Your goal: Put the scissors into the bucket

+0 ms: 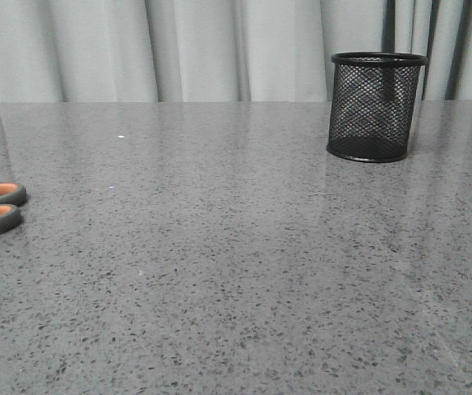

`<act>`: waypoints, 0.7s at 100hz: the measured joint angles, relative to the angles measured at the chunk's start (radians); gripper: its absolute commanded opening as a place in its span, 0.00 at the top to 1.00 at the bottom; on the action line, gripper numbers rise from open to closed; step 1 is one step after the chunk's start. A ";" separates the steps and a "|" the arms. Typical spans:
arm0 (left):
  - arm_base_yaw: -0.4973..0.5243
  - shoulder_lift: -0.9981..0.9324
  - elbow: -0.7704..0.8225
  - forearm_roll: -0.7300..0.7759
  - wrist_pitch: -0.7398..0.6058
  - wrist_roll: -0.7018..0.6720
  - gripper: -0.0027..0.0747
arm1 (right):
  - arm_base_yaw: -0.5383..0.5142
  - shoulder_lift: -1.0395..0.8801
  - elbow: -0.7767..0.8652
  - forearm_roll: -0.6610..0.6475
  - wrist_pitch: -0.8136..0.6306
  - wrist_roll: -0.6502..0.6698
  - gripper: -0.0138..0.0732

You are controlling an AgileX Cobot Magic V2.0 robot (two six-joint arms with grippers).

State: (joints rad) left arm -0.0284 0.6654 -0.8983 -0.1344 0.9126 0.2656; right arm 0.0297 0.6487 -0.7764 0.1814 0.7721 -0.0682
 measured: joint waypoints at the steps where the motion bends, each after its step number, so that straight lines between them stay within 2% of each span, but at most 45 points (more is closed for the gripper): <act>1: 0.000 -0.001 0.000 0.000 0.000 0.001 0.65 | 0.000 0.000 0.000 0.000 0.000 0.000 0.48; 5: 0.000 0.006 0.000 0.000 0.002 0.002 0.60 | 0.000 0.000 0.000 0.000 0.000 -0.002 0.41; 11: 0.000 0.021 -0.003 0.000 0.006 0.009 0.55 | 0.000 0.000 0.000 0.000 0.000 -0.002 0.36; 24: 0.000 0.079 -0.030 -0.044 0.058 0.079 0.54 | 0.000 0.000 0.000 0.000 0.000 -0.002 0.37; 47: 0.000 0.294 -0.171 -0.149 0.209 0.296 0.54 | 0.000 0.000 0.000 0.000 0.000 -0.002 0.37; 70: -0.055 0.577 -0.315 -0.117 0.316 0.566 0.54 | 0.000 0.000 0.000 0.000 0.002 -0.017 0.37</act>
State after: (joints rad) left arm -0.0833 1.2421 -1.2132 -0.2515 1.2286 0.8312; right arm 0.0297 0.6487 -0.7764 0.1814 0.7744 -0.0849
